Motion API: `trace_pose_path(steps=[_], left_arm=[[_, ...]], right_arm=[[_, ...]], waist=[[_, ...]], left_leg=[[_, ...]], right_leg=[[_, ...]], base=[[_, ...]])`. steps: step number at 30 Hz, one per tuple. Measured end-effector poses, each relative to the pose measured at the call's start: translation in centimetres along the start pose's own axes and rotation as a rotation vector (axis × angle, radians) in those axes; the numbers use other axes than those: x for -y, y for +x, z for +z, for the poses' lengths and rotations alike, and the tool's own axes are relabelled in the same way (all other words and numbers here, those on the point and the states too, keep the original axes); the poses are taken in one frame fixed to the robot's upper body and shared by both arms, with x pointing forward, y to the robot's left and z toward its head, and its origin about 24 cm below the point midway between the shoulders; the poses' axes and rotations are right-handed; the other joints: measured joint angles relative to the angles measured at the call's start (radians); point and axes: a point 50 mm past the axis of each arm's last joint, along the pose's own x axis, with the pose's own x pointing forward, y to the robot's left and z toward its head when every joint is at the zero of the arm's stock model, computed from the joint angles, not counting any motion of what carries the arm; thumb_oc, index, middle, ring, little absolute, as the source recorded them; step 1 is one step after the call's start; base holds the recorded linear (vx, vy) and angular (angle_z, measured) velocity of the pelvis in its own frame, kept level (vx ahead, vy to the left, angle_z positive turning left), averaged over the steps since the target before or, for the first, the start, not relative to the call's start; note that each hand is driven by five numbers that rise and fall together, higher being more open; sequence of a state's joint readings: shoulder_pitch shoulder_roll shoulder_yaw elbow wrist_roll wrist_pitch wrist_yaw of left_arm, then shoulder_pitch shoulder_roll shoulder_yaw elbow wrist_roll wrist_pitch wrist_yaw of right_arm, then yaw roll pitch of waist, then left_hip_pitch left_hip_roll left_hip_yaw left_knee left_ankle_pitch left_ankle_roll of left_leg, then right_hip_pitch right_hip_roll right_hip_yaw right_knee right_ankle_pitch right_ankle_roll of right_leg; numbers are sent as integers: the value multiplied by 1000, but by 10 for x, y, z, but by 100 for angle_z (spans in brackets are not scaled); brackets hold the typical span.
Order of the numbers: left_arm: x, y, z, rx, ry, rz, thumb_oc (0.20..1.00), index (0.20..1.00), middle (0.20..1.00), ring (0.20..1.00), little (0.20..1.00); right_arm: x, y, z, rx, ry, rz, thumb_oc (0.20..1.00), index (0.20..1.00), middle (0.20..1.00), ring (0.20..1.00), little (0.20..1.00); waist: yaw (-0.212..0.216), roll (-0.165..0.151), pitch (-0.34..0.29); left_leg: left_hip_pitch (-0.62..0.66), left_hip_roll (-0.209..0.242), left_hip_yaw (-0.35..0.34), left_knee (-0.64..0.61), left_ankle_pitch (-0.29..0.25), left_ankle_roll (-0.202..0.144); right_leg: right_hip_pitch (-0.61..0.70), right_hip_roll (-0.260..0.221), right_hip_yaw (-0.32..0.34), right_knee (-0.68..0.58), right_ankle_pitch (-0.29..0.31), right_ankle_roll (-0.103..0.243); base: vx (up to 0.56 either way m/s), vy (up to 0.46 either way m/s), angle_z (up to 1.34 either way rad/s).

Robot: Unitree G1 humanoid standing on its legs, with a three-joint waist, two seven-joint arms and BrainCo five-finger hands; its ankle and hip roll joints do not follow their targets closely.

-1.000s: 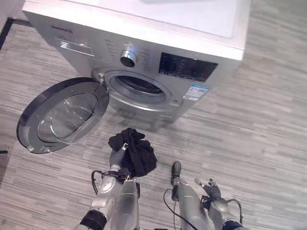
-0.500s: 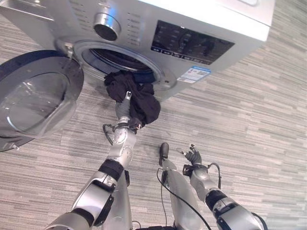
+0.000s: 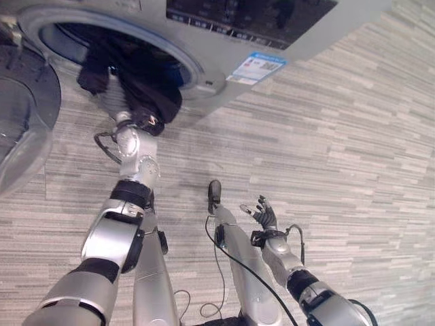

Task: Grab the laundry basket,head to the washer,open it,put in the laundry and shut it.

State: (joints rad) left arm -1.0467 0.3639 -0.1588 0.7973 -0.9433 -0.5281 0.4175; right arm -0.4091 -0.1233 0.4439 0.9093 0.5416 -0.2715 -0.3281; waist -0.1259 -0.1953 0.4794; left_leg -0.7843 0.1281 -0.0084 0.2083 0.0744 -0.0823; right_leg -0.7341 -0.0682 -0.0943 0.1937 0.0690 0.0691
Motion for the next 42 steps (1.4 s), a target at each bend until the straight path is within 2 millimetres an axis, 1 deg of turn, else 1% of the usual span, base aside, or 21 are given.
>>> trace_pose_path(steps=[4, 7, 8, 9, 13, 15, 18, 19, 21, 22, 26, 28, 32, 35, 36, 37, 38, 39, 40, 41, 42], left_arm=[[12, 6, 9, 26, -16, -12, 200, 200, 200, 200, 200], [28, 11, 18, 50, -41, -34, 200, 200, 200, 200, 200], [45, 21, 33, 87, -62, -48, 200, 200, 200, 200, 200], [54, 25, 40, 99, -79, -57, 200, 200, 200, 200, 200], [76, 41, 75, 164, -116, -68, 200, 200, 200, 200, 200], [85, 44, 88, 196, -120, -95, 200, 200, 200, 200, 200], [104, 44, 101, 207, -175, -131, 200, 200, 200, 200, 200], [122, 45, 117, 222, -227, -157, 200, 200, 200, 200, 200], [132, 43, 124, 226, -258, -175, 200, 200, 200, 200, 200], [141, 42, 131, 227, -295, -189, 200, 200, 200, 200, 200], [151, 37, 135, 234, -319, -224, 200, 200, 200, 200, 200], [155, 35, 138, 233, -342, -237, 200, 200, 200, 200, 200], [156, 34, 139, 237, -321, -220, 200, 200, 200, 200, 200], [153, 36, 152, 296, -270, -222, 200, 200, 200, 200, 200], [150, 37, 157, 319, -260, -218, 1000, 1000, 1000, 1000, 1000], [148, 41, 161, 359, -146, -178, 1000, 1000, 1000, 1000, 1000], [146, 45, 167, 361, -122, -162, 1000, 1000, 1000, 1000, 1000], [144, 50, 167, 361, -30, -150, 1000, 1000, 1000, 1000, 1000], [132, 62, 169, 344, 170, -101, 1000, 1000, 1000, 1000, 1000], [122, 68, 170, 322, 275, -77, 1000, 1000, 1000, 1000, 1000], [117, 72, 172, 299, 320, -64, 1000, 1000, 1000, 1000, 1000]], right_arm=[[2, 0, 0, 2, -9, -2, 1000, 1000, 1000, 1000, 1000], [-2, 0, 7, 33, -10, 19, 1000, 1000, 1000, 1000, 1000], [-6, 1, 16, 74, -18, 47, 1000, 1000, 1000, 1000, 1000], [-8, 1, 21, 94, -11, 59, 1000, 1000, 1000, 1000, 1000], [-11, 2, 38, 170, -33, 94, 1000, 1000, 1000, 1000, 1000], [-10, 1, 40, 186, -45, 98, 1000, 1000, 1000, 1000, 1000], [-1, 0, 42, 205, -58, 89, 1000, 1000, 1000, 1000, 1000], [7, 2, 46, 215, -69, 71, 1000, 1000, 1000, 1000, 1000], [11, 3, 48, 219, -58, 52, 1000, 1000, 1000, 1000, 1000], [17, 4, 51, 228, -67, 41, 1000, 1000, 1000, 1000, 1000], [35, 5, 71, 300, -106, 14, 1000, 1000, 1000, 1000, 1000], [39, 6, 76, 314, -121, 3, 1000, 1000, 1000, 1000, 1000], [47, 5, 82, 329, -131, -16, 1000, 1000, 1000, 1000, 1000], [58, -2, 93, 382, -167, -13, 1000, 1000, 1000, 1000, 1000], [61, -4, 96, 394, -174, -18, 1000, 1000, 1000, 1000, 1000], [73, -10, 98, 413, -181, -32, 1000, 1000, 1000, 1000, 1000], [77, -10, 96, 406, -186, -43, 1000, 1000, 1000, 1000, 1000], [82, -12, 94, 399, -193, -55, 1000, 1000, 1000, 1000, 1000], [91, -13, 91, 387, -217, -69, 1000, 1000, 1000, 1000, 1000], [96, -14, 89, 378, -222, -85, 1000, 1000, 1000, 1000, 1000], [100, -14, 87, 368, -220, -99, 1000, 1000, 1000, 1000, 1000]], waist=[[-3, -3, 0], [-8, -13, -4], [-23, -27, -14], [-32, -34, -18], [-73, -39, -22], [-87, -40, -23], [-85, -40, -23], [-83, -40, -23], [-84, -40, -23], [-84, -40, -23], [-79, -38, -22], [-80, -35, -20], [-79, -34, -20], [-79, -34, -20], [-79, -34, -19], [-79, -26, -21], [-76, -24, -22], [-76, -14, -26], [-76, 16, -39], [-80, 33, -47], [-78, 44, -52]], left_leg=[[-23, -4, -8, 2, 2, -1], [-39, -4, -7, 1, 3, 0], [-74, -5, -10, 0, 10, -1], [-90, -6, -10, -2, 15, -1], [-135, -13, -6, 0, 22, 2], [-145, -13, -8, 4, 22, 1], [-163, -13, -6, 11, 22, 2], [-185, -14, -6, 20, 21, 3], [-197, -14, -6, 28, 19, 4], [-203, -16, -5, 30, 19, 5], [-226, -27, 7, 41, 18, 9], [-233, -31, 12, 51, 16, 11], [-233, -36, 16, 51, 16, 11], [-237, -38, 22, 49, 16, 11], [-239, -37, 23, 49, 16, 12], [-249, -35, 20, 50, 16, 12], [-249, -36, 21, 51, 16, 12], [-251, -36, 23, 50, 16, 11], [-264, -39, 20, 52, 16, 12], [-267, -39, 21, 52, 16, 12], [-268, -39, 23, 52, 15, 12]], right_leg=[[-19, -2, -3, 0, 1, 1], [-37, -2, -2, 3, 1, 1], [-74, -3, -3, 11, 1, 1], [-93, -4, -2, 12, 4, 2], [-141, -10, 5, 12, 15, 7], [-146, -9, 2, 11, 14, 7], [-162, -9, 6, 12, 16, 8], [-183, -10, 7, 15, 19, 9], [-192, -10, 8, 16, 20, 9], [-199, -12, 10, 18, 20, 10], [-241, -24, 31, 55, 14, 15], [-249, -29, 33, 66, 11, 18], [-255, -34, 35, 72, 9, 21], [-275, -36, 53, 85, 4, 23], [-278, -35, 53, 87, 4, 23], [-285, -32, 51, 87, 4, 23], [-286, -33, 52, 88, 4, 23], [-290, -34, 54, 88, 4, 24], [-298, -36, 52, 89, 3, 25], [-302, -37, 52, 89, 3, 25], [-304, -37, 53, 89, 3, 25]], base=[[-5, -4, 4], [0, 0, 0], [2, 18, 3], [0, 0, 0], [10, 11, -2], [0, 0, 0], [29, 12, -1], [53, 23, -2], [48, 15, -1], [60, 23, -1], [49, 18, -1], [39, 1, 0], [43, -8, 1], [29, -23, -4], [0, 0, 0], [31, 22, -1], [20, 33, 0], [0, 0, 0], [0, 0, 0], [0, 0, 0], [0, 0, 0]])
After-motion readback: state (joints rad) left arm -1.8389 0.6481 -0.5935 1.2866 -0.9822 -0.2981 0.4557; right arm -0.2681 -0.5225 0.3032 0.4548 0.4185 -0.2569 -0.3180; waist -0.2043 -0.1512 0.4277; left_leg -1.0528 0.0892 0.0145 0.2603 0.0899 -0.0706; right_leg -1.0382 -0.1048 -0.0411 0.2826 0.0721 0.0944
